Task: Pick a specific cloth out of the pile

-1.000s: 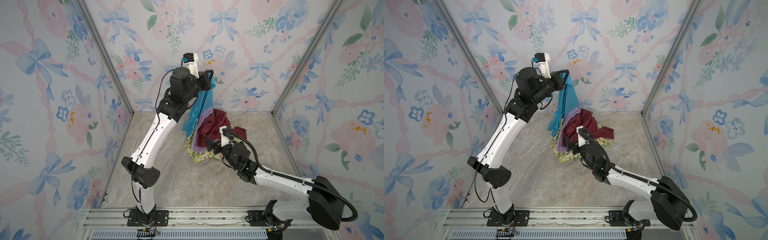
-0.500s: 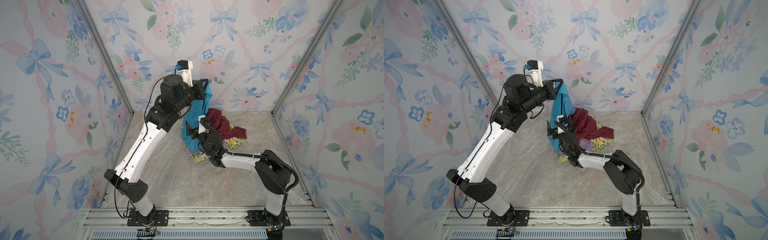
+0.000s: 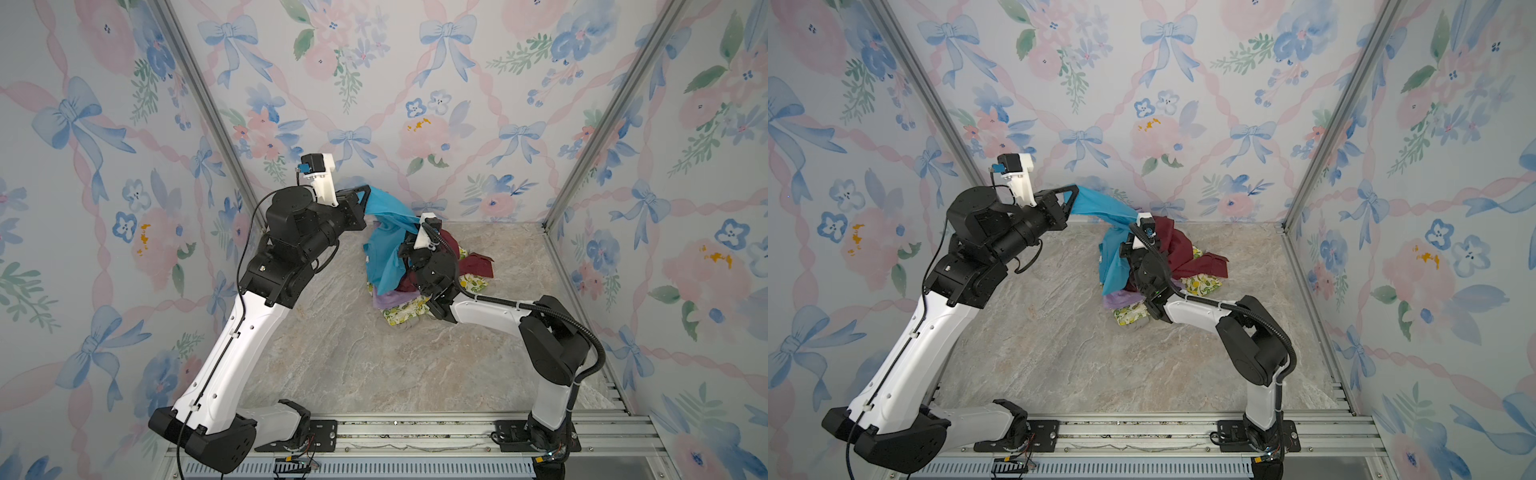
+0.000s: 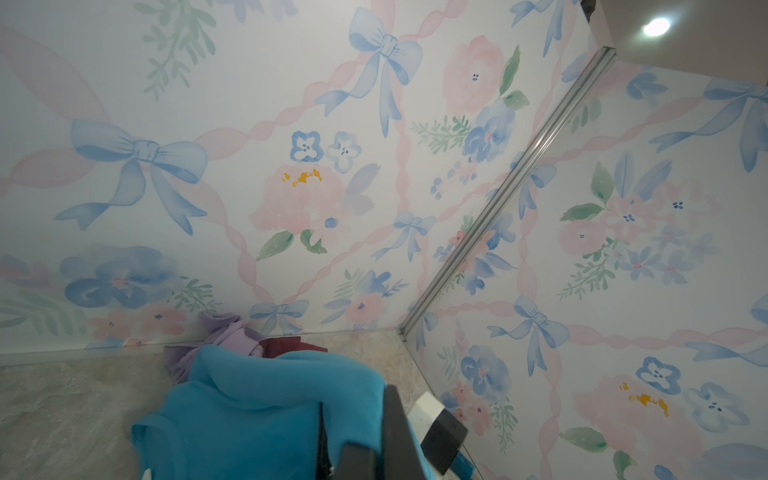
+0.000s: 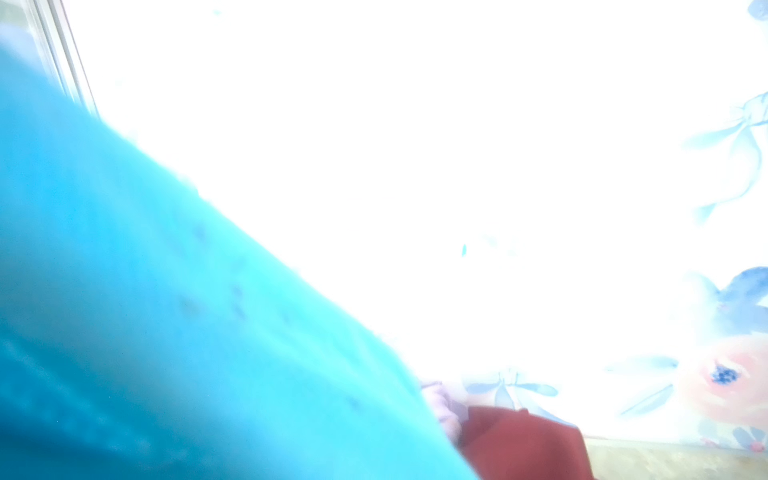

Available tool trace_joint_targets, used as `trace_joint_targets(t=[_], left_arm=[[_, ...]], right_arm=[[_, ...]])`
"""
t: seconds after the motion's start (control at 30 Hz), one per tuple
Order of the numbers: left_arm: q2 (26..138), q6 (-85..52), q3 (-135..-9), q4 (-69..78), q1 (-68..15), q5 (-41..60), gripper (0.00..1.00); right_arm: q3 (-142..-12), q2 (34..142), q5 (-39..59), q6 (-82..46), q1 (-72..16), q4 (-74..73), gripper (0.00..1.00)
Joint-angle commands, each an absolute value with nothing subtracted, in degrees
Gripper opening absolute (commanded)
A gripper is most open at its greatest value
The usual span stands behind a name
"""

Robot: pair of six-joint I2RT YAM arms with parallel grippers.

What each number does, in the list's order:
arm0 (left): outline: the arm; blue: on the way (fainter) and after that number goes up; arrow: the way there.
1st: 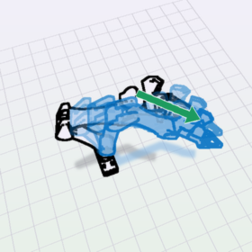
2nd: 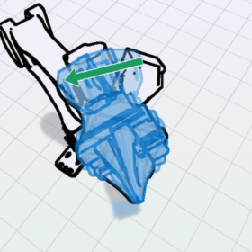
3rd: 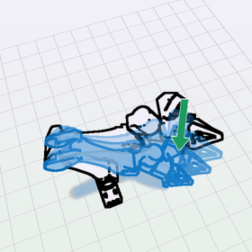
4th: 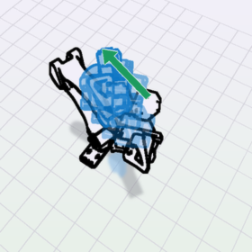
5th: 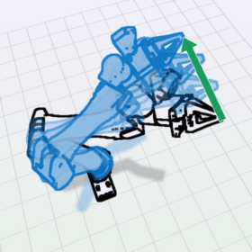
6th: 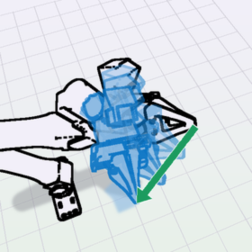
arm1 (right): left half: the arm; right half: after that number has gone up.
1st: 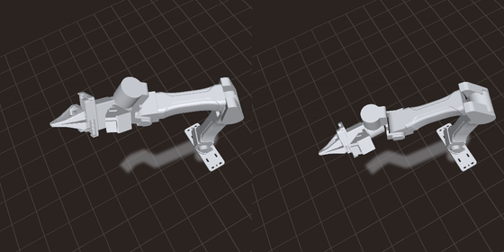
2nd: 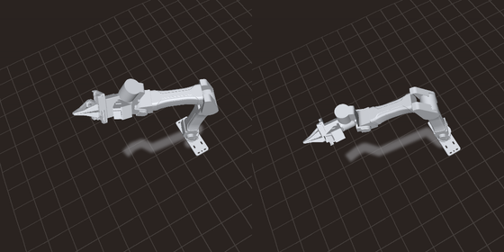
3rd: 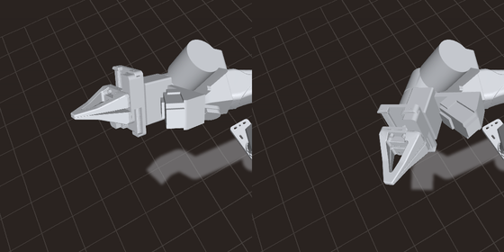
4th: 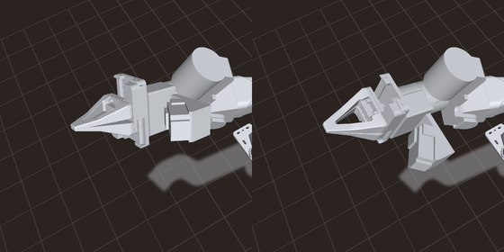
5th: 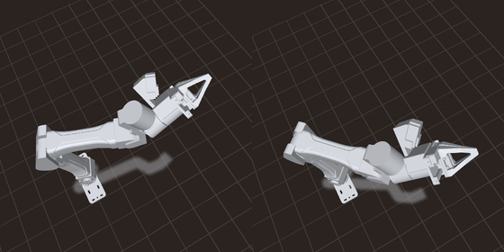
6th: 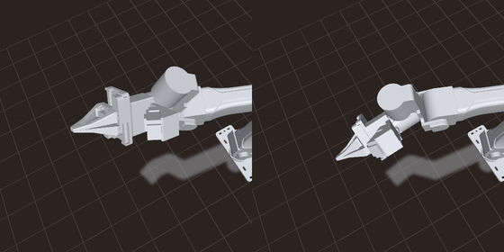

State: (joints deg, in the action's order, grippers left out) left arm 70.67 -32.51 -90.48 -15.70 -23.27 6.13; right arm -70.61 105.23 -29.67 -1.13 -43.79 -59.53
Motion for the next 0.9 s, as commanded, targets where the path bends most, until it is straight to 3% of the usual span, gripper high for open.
trace_joint_targets(t=[0.0, 0.23, 0.53, 0.6, 0.77, 0.87], left_arm=[[67.36, -30.67, -84.82, -14.06, -20.86, 4.01, 0.00], [64.24, -28.82, -74.56, -13.97, -18.98, -1.07, 0.00], [63.74, -29.55, -65.61, -12.14, -20.16, -0.33, 0.00], [63.22, -29.15, -63.70, -12.13, -21.69, -1.36, 0.07], [60.11, -28.13, -58.68, -12.22, -23.16, -0.93, 0.44], [56.25, -27.04, -55.61, -12.60, -23.09, -0.86, 0.59]], right_arm=[[-72.06, 98.96, -24.60, -3.57, -42.42, -55.97, 0.00], [-76.14, 90.91, -15.93, -4.48, -42.57, -44.90, 0.00], [-79.00, 81.35, -12.79, -4.45, -45.83, -31.98, 0.00], [-78.98, 79.32, -13.00, -4.31, -46.99, -28.84, 0.00], [-78.29, 75.65, -14.04, -4.92, -50.17, -21.46, 0.00], [-77.53, 74.80, -15.00, -4.63, -52.55, -18.35, 0.00]])
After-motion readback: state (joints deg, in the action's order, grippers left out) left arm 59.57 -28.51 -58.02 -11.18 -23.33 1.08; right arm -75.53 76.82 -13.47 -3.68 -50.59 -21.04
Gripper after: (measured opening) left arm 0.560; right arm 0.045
